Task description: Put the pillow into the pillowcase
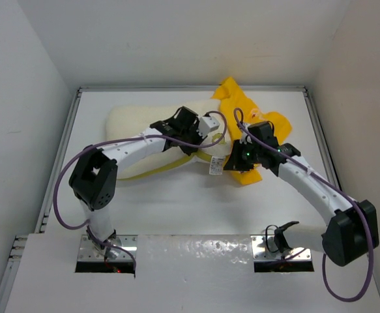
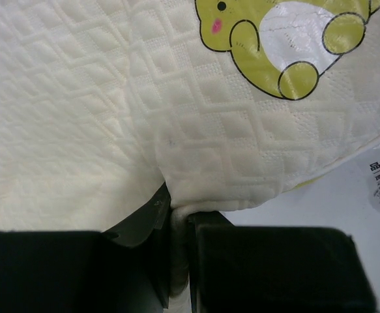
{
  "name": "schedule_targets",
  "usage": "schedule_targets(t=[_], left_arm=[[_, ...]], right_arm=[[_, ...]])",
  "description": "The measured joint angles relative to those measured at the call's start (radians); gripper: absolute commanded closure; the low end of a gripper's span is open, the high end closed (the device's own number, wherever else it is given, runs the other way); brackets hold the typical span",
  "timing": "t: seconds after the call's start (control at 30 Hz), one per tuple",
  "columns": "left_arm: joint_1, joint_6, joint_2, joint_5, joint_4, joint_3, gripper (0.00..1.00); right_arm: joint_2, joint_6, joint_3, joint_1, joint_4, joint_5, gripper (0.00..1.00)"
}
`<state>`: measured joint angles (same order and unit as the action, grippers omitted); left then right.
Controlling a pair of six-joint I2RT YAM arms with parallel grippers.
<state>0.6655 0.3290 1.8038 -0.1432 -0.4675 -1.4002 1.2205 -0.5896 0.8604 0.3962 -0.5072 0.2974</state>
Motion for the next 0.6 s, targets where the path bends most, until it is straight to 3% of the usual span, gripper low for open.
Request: schedule_targets(t=[0.2,0.5,0.53,0.57,0.6], left_arm=[[0.037,0.027,0.003,0.028,0.031,0.023,1.00],[0.061,0.078,0.004,0.070,0.095,0.109,1.00],[0.061,0.078,0.005,0.063,0.098,0.109,1.00],[0.061,0.078,0.007,0.052,0.100,0.109,0.95],[0.061,0.078,0.011,0.039,0.104,0.109,0.89]], right_arm=[[0.070,-0.035,0.096,0.005,0.042,0.032,1.00],[-0.055,-0.052,0.081,0.005,0.002,-0.030,0.97],[-0.064,-0.054,0.065,0.005,-0.005,-0.035,0.84],[-0.067,-0.060,0.050,0.005,-0.022,-0.041,0.43],[-0.061,-0.060,0.039,0.005,-0.051,-0.053,0.32]])
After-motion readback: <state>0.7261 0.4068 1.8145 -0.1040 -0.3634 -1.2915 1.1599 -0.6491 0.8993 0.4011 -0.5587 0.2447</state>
